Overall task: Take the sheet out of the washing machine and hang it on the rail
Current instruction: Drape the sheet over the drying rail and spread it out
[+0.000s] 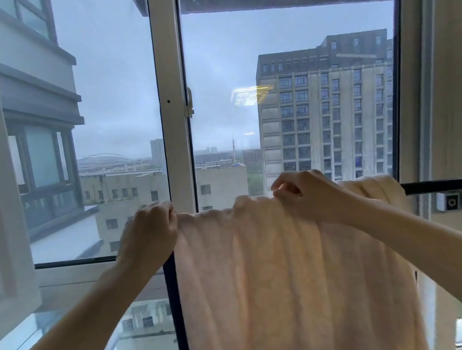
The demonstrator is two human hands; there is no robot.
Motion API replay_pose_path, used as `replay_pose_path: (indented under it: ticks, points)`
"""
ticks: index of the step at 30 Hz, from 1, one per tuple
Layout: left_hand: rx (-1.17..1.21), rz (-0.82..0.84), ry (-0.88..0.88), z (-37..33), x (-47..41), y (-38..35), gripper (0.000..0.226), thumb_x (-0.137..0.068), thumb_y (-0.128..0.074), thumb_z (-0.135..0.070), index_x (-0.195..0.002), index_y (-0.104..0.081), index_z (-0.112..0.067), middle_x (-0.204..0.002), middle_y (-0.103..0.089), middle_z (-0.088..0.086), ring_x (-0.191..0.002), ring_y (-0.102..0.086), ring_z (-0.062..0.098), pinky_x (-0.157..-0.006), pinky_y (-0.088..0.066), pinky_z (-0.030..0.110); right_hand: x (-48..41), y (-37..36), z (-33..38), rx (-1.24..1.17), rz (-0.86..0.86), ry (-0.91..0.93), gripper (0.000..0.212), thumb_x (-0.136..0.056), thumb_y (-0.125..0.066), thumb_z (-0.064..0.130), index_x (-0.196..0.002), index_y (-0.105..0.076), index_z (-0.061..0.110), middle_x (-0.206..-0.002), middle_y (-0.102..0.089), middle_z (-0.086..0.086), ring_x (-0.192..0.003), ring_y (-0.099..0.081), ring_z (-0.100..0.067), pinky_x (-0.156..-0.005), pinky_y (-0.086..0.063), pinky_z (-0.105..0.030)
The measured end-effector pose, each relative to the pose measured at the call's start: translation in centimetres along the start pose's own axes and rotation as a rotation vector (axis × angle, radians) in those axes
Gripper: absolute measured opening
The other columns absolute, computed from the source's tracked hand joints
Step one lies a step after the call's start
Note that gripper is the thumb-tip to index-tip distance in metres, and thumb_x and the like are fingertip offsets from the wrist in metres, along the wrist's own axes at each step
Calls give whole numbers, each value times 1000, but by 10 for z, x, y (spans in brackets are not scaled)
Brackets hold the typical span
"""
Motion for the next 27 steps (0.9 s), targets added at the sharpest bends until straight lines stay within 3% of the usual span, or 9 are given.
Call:
replay_pose_path:
  ticks: [3,5,7,9,13,18,20,25,27]
  points:
    - [49,-31,-73,-34,0,11,15,-92,-56,-10,-100,-69,-10,-99,-70,1,-85,-62,15,-79,-49,24,8,6,-8,48,13,45,17,-94,-54,24,-103,-67,18,-95,-69,6,-82,-61,-2,-76,-47,-11]
    - [182,103,-137,-65,-2,-5,18,-94,-57,-20,-108,-67,-16,-104,-66,-9,-88,-62,7,-76,-46,15,12,7,-11,41,33,68,19,-94,-55,27,-106,-66,18,-99,-69,5,-85,-63,-5,-84,-52,-21]
    - [209,261,-124,-82,0,-32,29,-94,-51,-43,-112,-65,-26,-106,-69,-10,-86,-65,4,-76,-54,24,16,8,-13,52,35,93,21,-93,-56,34,-107,-65,20,-99,-69,5,-86,-64,-8,-84,-55,-29]
    - [165,277,-64,-77,0,-45,44,-88,-41,-65,-105,-68,-35,-90,-72,-13,-76,-66,5,-74,-56,35,21,11,-16,73,-16,108,19,-92,-55,37,-101,-65,24,-93,-69,7,-82,-64,-10,-79,-55,-35]
    - [236,204,70,-54,-1,-46,62,-71,-33,-87,-72,-68,-36,-50,-54,-4,-47,-50,12,-61,-49,35,25,19,-20,24,-119,104,14,-91,-51,29,-92,-64,25,-85,-70,4,-78,-64,-18,-74,-54,-41]
    - [298,190,183,-57,1,-46,49,-87,-52,-57,-68,-67,-14,-48,-47,8,-45,-45,19,-55,-39,31,26,30,-41,-26,-136,69,17,-94,-46,30,-93,-61,23,-87,-68,0,-79,-64,-23,-73,-54,-44]
    - [301,191,200,-61,2,-48,38,-93,-55,-40,-63,-64,-18,-45,-45,0,-43,-43,15,-54,-37,30,27,38,-50,-46,-117,77,15,-93,-50,30,-93,-63,22,-86,-69,2,-78,-64,-19,-75,-54,-43]
    - [251,160,186,-72,1,-49,38,-96,-52,-26,-59,-58,-23,-47,-47,-2,-45,-44,15,-54,-36,24,39,49,-57,-91,0,122,19,-94,-56,20,-109,-67,19,-100,-69,7,-86,-61,-4,-76,-43,-5]
    - [230,165,177,-70,0,-47,31,-97,-51,-23,-67,-62,-27,-57,-59,-3,-54,-56,21,-56,-45,29,43,52,-62,-68,2,103,26,-91,-56,17,-116,-64,19,-104,-66,8,-91,-61,-4,-78,-40,-4]
Point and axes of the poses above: each hand's wrist, its own x-axis away from the middle knuckle, its own y-axis out of the back of the hand, z = x × y, the point moved 10 cm from there along -x, towards the middle knuckle
